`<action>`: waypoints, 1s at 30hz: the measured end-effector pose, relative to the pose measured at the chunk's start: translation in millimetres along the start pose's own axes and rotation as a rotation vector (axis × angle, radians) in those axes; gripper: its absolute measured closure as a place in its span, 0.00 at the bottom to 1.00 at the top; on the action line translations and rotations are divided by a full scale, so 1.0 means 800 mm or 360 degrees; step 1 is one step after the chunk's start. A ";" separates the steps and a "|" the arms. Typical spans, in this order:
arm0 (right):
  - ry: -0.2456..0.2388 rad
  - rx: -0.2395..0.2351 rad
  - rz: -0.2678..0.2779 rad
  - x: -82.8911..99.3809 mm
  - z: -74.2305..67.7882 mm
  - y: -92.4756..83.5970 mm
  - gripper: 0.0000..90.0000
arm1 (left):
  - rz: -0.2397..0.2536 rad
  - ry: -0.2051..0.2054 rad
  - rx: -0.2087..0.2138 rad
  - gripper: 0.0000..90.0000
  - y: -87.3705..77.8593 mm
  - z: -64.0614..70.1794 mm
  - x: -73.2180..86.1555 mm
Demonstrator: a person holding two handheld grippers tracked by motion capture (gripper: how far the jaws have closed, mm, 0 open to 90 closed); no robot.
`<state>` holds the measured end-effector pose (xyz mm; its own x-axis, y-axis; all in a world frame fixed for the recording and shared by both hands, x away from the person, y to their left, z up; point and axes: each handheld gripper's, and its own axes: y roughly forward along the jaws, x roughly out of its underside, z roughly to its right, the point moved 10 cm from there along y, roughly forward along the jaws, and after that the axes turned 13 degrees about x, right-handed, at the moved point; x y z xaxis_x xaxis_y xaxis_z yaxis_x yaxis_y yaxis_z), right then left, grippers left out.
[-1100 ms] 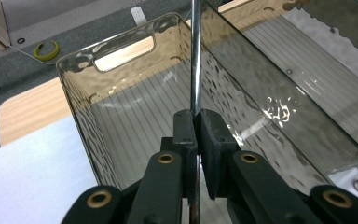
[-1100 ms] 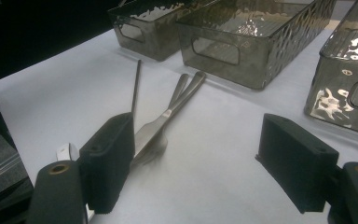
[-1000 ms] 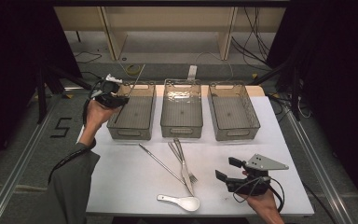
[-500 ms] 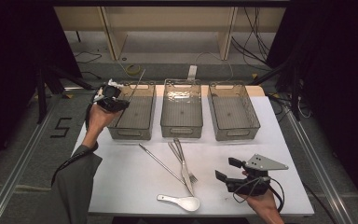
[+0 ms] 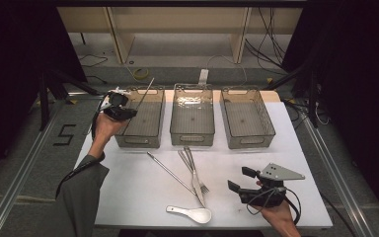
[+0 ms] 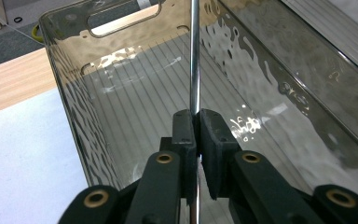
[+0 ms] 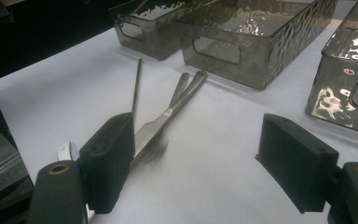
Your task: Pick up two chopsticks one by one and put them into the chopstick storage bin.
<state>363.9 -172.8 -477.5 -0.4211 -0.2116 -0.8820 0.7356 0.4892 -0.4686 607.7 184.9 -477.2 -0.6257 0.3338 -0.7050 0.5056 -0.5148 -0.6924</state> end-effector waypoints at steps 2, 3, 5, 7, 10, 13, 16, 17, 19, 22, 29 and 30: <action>0.0001 0.0000 -0.0001 0.000 0.000 0.000 0.31 | 0.0017 -0.0013 0.0005 0.83 -0.001 0.001 -0.002; 0.0000 0.0001 0.0000 0.000 0.000 0.000 0.31 | 0.0022 -0.0013 0.0013 0.79 -0.002 0.003 -0.003; 0.0000 0.0001 -0.0002 0.000 0.000 0.000 0.31 | 0.0047 -0.0050 0.0052 0.62 -0.006 0.008 -0.007; -0.0001 0.0002 -0.0001 0.000 0.000 0.000 0.31 | 0.0059 -0.0065 0.0140 0.56 -0.011 0.020 -0.009; -0.0002 0.0003 -0.0001 0.000 0.000 0.000 0.31 | 0.0025 0.0020 0.0163 0.50 -0.016 0.039 -0.009; -0.0003 0.0007 -0.0001 0.000 0.000 0.000 0.31 | 0.0012 0.0088 0.0227 0.43 -0.022 0.062 -0.007; -0.0003 0.0007 -0.0003 0.001 0.001 0.000 0.31 | 0.0002 0.0163 0.0281 0.37 -0.026 0.087 -0.002; -0.0004 0.0008 -0.0005 0.001 0.001 0.000 0.31 | -0.0029 0.0201 0.0306 0.36 -0.026 0.095 0.002; -0.0007 0.0006 -0.0004 0.000 0.000 0.000 0.31 | -0.0117 0.0303 0.0289 0.33 -0.026 0.106 0.009; -0.0015 0.0003 0.0003 0.000 -0.002 -0.002 0.31 | -0.0183 0.0456 0.0346 0.31 -0.027 0.127 0.019; -0.0018 0.0002 -0.0001 0.000 -0.002 -0.002 0.31 | -0.0343 0.0634 0.0467 0.28 -0.025 0.166 0.036; -0.0018 0.0002 -0.0002 0.000 -0.002 -0.002 0.31 | -0.0369 0.0665 0.0504 0.27 -0.023 0.177 0.041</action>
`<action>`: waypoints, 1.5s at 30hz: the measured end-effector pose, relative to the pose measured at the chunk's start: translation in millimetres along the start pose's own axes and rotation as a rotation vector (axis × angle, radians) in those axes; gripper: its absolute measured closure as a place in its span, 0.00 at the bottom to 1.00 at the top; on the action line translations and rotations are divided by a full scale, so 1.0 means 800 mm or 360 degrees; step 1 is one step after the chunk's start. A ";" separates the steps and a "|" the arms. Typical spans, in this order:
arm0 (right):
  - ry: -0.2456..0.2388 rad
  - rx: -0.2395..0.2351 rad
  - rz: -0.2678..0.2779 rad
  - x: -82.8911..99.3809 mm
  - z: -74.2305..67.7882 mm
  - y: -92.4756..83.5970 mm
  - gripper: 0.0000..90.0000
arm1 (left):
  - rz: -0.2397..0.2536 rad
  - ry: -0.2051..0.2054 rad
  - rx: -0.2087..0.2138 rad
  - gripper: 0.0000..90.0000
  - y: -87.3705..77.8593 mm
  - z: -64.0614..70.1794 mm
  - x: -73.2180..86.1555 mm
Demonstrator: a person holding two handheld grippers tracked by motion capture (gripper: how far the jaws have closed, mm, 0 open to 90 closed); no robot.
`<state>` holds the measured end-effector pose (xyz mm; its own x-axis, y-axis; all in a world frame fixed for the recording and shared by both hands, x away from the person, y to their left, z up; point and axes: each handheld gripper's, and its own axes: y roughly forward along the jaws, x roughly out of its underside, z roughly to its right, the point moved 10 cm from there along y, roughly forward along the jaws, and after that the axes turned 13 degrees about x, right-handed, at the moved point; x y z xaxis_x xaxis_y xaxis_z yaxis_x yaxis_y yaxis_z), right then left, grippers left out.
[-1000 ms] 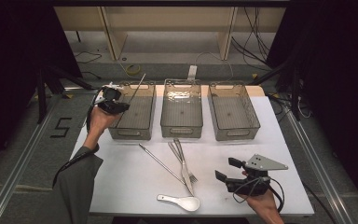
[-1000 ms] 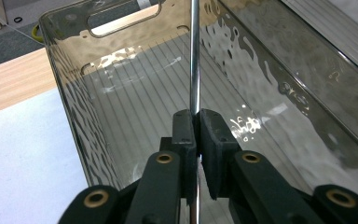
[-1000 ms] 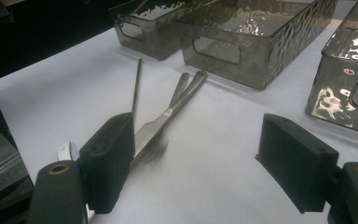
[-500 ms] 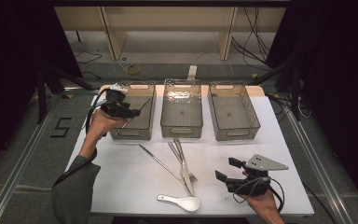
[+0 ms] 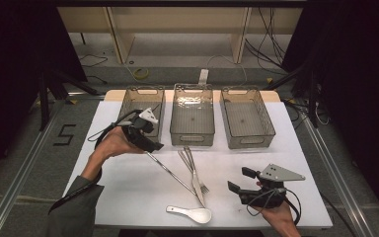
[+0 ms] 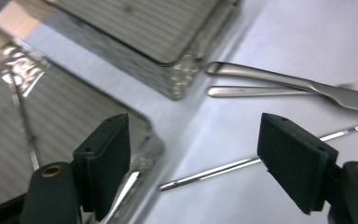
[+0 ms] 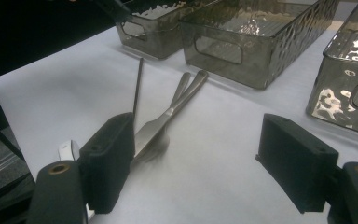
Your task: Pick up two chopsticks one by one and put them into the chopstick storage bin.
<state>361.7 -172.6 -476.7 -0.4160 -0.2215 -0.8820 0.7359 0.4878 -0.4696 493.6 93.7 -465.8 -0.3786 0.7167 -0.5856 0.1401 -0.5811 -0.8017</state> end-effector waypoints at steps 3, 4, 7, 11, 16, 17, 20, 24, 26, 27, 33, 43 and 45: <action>0.0001 0.0000 0.0001 0.000 0.000 0.000 0.31 | -0.0019 0.0025 0.0029 0.26 0.006 0.009 0.000; 0.0000 -0.0001 0.0000 0.000 0.000 0.000 0.31 | -0.0033 0.0040 0.0042 0.25 0.008 0.013 0.000; -0.0003 0.0000 0.0000 0.000 -0.001 0.000 0.31 | -0.0070 0.0087 0.0051 0.24 0.017 0.021 0.002; 0.0002 -0.0003 0.0004 0.000 -0.001 -0.001 0.31 | -0.0124 0.0123 0.0080 0.23 0.030 0.030 0.006; -0.0002 -0.0006 0.0000 0.000 -0.002 0.000 0.31 | -0.0237 0.0165 0.0124 0.22 0.047 0.038 0.016; -0.0003 -0.0007 0.0001 0.000 -0.002 0.000 0.31 | -0.0263 0.0173 0.0142 0.22 0.051 0.040 0.018; -0.0001 -0.0007 -0.0001 0.000 -0.002 0.000 0.31 | -0.0297 0.0198 0.0157 0.24 0.062 0.044 0.022; -0.0002 -0.0006 0.0000 0.000 -0.002 0.000 0.31 | -0.0368 0.0229 0.0191 0.28 0.076 0.050 0.029; -0.0001 -0.0006 0.0001 0.000 -0.002 0.000 0.31 | -0.0390 0.0242 0.0194 0.30 0.081 0.051 0.031; -0.0002 -0.0006 0.0001 0.000 -0.002 0.000 0.31 | -0.0402 0.0241 0.0198 0.31 0.082 0.052 0.033; -0.0003 -0.0007 0.0000 0.000 -0.002 0.000 0.31 | -0.0457 0.0265 0.0223 0.37 0.090 0.053 0.040; -0.0002 -0.0005 -0.0002 0.000 -0.002 0.001 0.31 | -0.0535 0.0287 0.0279 0.47 0.106 0.053 0.052; -0.0003 -0.0007 -0.0001 0.000 -0.002 0.001 0.31 | -0.0552 0.0289 0.0291 0.49 0.108 0.055 0.054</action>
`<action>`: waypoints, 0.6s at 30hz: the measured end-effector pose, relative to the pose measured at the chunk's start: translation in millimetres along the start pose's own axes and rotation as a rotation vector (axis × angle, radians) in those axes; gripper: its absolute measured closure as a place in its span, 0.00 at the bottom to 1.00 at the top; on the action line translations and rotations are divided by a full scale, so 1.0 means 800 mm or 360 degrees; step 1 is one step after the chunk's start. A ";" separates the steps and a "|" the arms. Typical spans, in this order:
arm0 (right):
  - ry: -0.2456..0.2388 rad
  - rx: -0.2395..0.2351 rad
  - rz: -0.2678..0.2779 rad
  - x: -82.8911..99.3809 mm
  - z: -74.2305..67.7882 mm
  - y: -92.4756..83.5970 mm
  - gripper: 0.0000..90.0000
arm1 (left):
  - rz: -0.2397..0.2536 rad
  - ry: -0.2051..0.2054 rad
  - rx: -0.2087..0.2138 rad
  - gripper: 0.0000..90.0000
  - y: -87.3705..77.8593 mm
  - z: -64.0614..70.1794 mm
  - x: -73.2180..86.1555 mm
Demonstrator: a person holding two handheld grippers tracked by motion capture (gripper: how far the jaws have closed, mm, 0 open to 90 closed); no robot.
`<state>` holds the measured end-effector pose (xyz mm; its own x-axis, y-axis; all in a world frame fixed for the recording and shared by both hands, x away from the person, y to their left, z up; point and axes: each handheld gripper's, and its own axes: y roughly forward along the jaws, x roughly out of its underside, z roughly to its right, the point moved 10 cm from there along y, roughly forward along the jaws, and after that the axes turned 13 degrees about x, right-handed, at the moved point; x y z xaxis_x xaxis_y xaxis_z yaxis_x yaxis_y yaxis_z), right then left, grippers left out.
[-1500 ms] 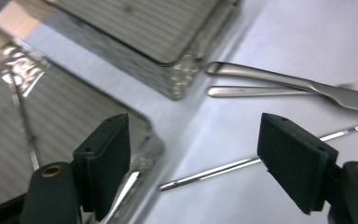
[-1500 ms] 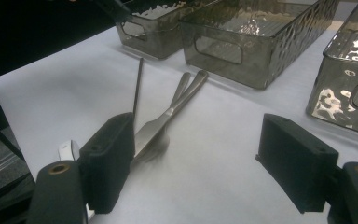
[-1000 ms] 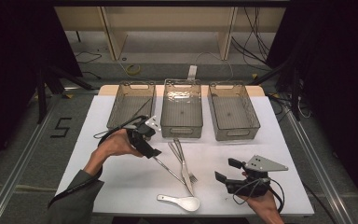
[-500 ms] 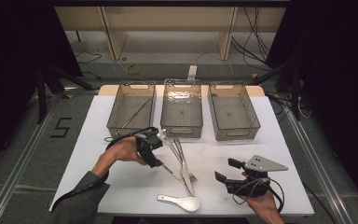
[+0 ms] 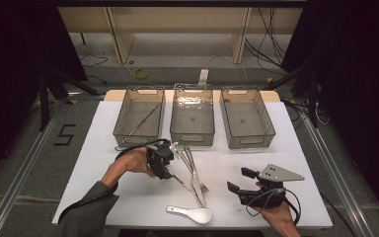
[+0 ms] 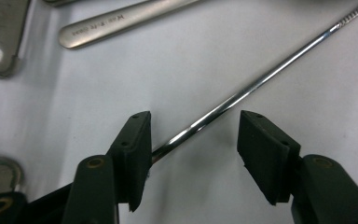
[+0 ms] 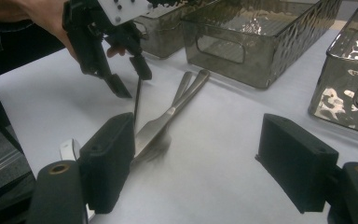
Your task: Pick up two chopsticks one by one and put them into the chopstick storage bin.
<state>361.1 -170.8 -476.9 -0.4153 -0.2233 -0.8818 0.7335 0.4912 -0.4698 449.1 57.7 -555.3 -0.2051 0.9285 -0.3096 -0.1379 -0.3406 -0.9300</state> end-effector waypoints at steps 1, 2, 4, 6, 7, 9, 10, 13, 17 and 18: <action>0.0001 0.0000 -0.0001 0.000 0.000 0.000 0.31 | -0.0013 0.0008 0.0000 0.50 0.001 -0.001 0.001; 0.0001 0.0000 -0.0002 0.000 0.000 0.000 0.31 | -0.0019 0.0013 0.0000 0.51 0.001 -0.001 0.001; 0.0000 0.0001 -0.0001 0.000 0.000 0.000 0.31 | -0.0024 0.0011 0.0004 0.51 0.002 0.000 0.001; -0.0001 0.0000 -0.0002 0.000 0.000 0.000 0.31 | -0.0038 0.0016 0.0005 0.53 0.002 0.001 0.002; -0.0003 0.0000 -0.0004 0.001 0.000 0.000 0.31 | -0.0041 0.0016 0.0006 0.54 0.003 0.001 0.003; -0.0001 0.0001 -0.0003 0.000 0.000 0.000 0.31 | -0.0048 0.0019 0.0020 0.56 0.003 0.002 0.004; 0.0000 0.0001 -0.0003 0.000 0.000 0.000 0.31 | -0.0055 0.0022 0.0022 0.57 0.003 0.003 0.004; 0.0001 0.0001 -0.0003 0.000 0.000 0.000 0.31 | -0.0069 0.0024 0.0023 0.61 0.003 0.005 0.005; -0.0001 0.0001 -0.0002 0.000 0.000 0.000 0.31 | -0.0123 0.0038 0.0039 0.66 0.001 0.010 0.011; -0.0001 0.0001 -0.0002 0.000 0.000 0.000 0.31 | -0.0134 0.0054 0.0037 0.66 0.001 0.012 0.013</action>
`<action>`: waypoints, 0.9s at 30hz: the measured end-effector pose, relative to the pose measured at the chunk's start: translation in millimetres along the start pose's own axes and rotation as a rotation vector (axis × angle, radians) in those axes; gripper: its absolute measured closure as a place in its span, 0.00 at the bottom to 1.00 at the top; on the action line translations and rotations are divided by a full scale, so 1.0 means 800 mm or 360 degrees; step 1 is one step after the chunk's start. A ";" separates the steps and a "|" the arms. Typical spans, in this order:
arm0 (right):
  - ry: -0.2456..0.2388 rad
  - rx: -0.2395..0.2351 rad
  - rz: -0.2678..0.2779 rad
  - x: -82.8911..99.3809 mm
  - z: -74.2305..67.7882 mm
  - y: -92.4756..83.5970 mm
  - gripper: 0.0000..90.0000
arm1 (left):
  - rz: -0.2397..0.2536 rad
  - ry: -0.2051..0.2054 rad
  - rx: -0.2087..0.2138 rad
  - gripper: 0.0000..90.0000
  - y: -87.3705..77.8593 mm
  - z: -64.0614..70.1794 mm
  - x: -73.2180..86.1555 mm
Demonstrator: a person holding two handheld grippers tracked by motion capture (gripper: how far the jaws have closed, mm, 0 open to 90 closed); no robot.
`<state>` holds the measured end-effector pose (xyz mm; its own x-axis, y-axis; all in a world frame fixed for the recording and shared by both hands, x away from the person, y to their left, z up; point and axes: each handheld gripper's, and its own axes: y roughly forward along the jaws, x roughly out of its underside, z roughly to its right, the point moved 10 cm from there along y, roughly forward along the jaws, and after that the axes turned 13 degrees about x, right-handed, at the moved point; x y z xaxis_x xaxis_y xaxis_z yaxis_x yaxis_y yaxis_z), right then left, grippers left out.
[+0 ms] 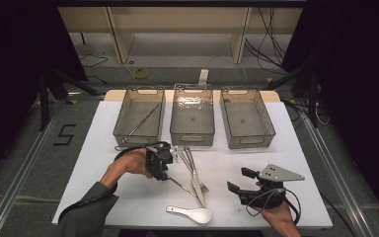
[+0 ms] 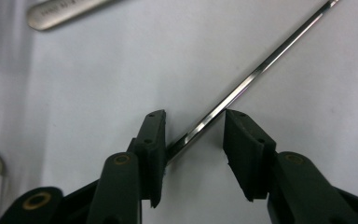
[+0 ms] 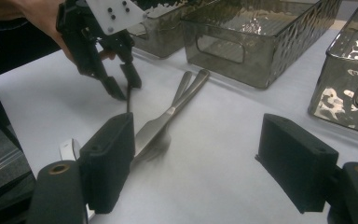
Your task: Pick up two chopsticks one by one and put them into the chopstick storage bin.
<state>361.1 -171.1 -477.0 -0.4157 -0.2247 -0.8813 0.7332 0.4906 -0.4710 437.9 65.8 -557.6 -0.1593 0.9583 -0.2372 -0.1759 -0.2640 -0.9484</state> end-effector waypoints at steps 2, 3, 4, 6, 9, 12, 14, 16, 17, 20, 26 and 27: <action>0.0003 0.0001 -0.0003 0.000 0.000 0.000 0.31 | -0.0018 0.0018 -0.0004 0.69 0.000 0.003 0.003; 0.0003 0.0001 -0.0004 0.000 0.000 0.000 0.31 | -0.0014 0.0017 -0.0005 0.70 0.000 0.005 0.004; 0.0003 0.0002 -0.0007 0.001 0.000 0.000 0.31 | -0.0023 0.0025 -0.0006 0.71 0.000 0.007 0.006; -0.0001 0.0001 -0.0008 0.001 0.000 0.001 0.31 | -0.0038 0.0052 0.0005 0.74 0.000 0.012 0.011; -0.0003 0.0001 -0.0013 0.001 0.000 0.001 0.31 | -0.0045 0.0066 0.0009 0.76 0.000 0.014 0.013; -0.0001 -0.0001 -0.0013 0.001 -0.001 0.001 0.31 | -0.0053 0.0073 0.0025 0.79 0.000 0.017 0.015; 0.0008 -0.0006 -0.0014 0.001 0.000 0.001 0.31 | -0.0069 0.0096 0.0034 0.80 0.000 0.018 0.017; 0.0006 -0.0003 -0.0015 0.001 0.000 0.001 0.31 | -0.0066 0.0101 0.0043 0.85 0.000 0.021 0.017; 0.0002 -0.0003 -0.0013 0.001 0.000 0.001 0.31 | -0.0065 0.0109 0.0049 0.86 0.000 0.023 0.019; 0.0000 -0.0004 -0.0016 0.001 0.000 0.002 0.31 | -0.0088 0.0126 0.0077 0.87 0.001 0.027 0.022; -0.0003 -0.0004 -0.0016 0.001 0.000 0.001 0.31 | -0.0098 0.0150 0.0101 0.90 0.001 0.034 0.026; -0.0003 -0.0003 -0.0017 0.001 -0.001 0.001 0.31 | -0.0113 0.0158 0.0106 0.90 0.001 0.035 0.027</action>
<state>361.3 -170.3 -478.5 -0.4227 -0.2313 -0.8763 0.7275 0.4899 -0.4802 407.3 83.5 -557.6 -0.0478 0.9800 -0.1930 -0.2477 -0.1989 -0.9482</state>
